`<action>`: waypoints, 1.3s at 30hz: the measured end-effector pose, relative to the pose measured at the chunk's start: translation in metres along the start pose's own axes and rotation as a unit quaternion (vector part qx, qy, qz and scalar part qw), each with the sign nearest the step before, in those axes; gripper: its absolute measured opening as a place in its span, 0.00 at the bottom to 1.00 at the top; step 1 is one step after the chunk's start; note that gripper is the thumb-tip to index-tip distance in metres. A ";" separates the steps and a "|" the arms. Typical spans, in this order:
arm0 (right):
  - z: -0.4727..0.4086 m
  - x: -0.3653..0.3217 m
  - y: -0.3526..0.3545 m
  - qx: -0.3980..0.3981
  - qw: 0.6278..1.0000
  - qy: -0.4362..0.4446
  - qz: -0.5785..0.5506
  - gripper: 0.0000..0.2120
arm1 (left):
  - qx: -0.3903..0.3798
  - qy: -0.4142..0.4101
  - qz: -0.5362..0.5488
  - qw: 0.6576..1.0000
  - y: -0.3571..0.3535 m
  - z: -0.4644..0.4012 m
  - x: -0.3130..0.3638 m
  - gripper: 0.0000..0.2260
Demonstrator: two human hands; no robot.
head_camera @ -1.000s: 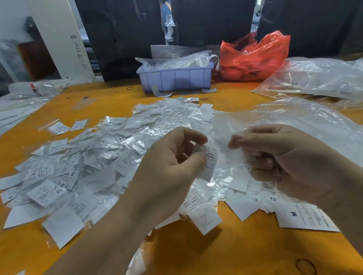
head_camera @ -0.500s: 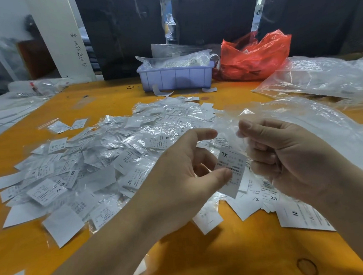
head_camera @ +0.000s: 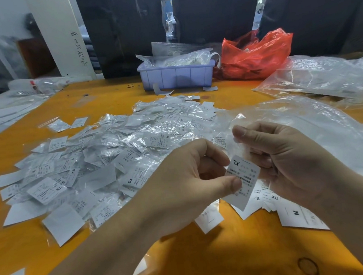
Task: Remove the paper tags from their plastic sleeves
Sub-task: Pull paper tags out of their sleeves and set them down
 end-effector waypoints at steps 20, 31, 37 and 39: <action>0.001 0.002 -0.006 -0.034 0.999 -0.008 -0.003 0.10 | 0.031 0.072 0.068 0.995 0.010 -0.001 -0.013 0.04; 0.001 0.001 -0.002 -0.035 0.999 -0.008 0.024 0.09 | 0.098 0.102 0.094 0.986 0.022 0.000 -0.016 0.04; 0.002 -0.003 -0.005 -0.038 0.995 0.024 0.094 0.07 | 0.117 0.132 0.094 0.980 0.024 0.001 -0.022 0.06; 0.002 -0.003 -0.006 -0.041 0.991 0.032 0.120 0.10 | 0.119 0.136 0.099 0.979 0.024 0.001 -0.023 0.06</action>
Point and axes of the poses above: each hand's wrist, its own z-axis away from the middle knuckle, its own y-axis out of the back of the hand, x = y × z, the point moved 8 cm from there along -z, towards the middle knuckle, and after that the axes turned 7 degrees about -y, right-handed, at the moved point
